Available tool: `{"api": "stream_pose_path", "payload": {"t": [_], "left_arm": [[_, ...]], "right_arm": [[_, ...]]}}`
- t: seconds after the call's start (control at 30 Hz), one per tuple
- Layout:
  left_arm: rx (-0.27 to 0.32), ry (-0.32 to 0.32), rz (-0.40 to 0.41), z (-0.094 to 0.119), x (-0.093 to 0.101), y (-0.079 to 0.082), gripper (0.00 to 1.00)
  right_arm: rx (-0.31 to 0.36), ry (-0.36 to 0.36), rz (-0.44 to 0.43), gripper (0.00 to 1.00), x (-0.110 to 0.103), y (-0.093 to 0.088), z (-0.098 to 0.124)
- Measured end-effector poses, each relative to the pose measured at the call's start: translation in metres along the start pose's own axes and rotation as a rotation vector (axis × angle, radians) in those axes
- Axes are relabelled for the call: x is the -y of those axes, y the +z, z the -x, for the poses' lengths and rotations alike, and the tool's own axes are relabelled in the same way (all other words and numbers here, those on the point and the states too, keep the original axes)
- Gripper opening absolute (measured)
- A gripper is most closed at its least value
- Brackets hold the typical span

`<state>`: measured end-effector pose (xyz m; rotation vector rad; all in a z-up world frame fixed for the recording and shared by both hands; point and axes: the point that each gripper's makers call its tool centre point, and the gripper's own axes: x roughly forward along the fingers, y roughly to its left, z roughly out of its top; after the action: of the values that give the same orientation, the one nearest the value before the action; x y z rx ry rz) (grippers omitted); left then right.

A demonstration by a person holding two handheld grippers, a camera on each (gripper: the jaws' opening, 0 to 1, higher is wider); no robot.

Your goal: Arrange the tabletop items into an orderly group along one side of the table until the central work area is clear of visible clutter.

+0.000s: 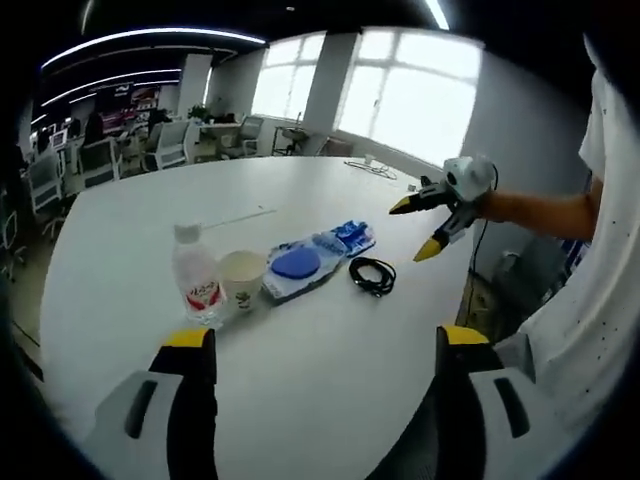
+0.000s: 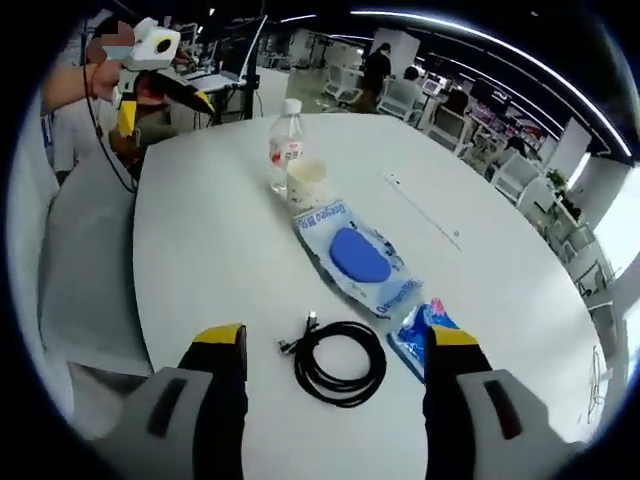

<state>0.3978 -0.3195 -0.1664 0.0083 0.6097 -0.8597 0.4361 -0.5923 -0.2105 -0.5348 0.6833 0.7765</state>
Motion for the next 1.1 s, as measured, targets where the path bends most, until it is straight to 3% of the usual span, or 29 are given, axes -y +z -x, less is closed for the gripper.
{"api": "stream_pose_path", "payload": {"t": [0.47,0.93,1.1], "left_arm": [[-0.004,-0.029,-0.025,-0.018,0.028,-0.002,0.97],[-0.035,-0.037,-0.005,-0.03,0.054,-0.021,0.96],[-0.037,-0.042,-0.007,-0.028,0.063,-0.021,0.95]], "right_arm": [[0.02,-0.05,-0.115,0.74,-0.004,-0.042,0.035],[0.026,-0.046,-0.176,0.74,-0.024,-0.069,0.055],[0.029,-0.038,-0.195,0.74,-0.029,-0.072,0.056]]}}
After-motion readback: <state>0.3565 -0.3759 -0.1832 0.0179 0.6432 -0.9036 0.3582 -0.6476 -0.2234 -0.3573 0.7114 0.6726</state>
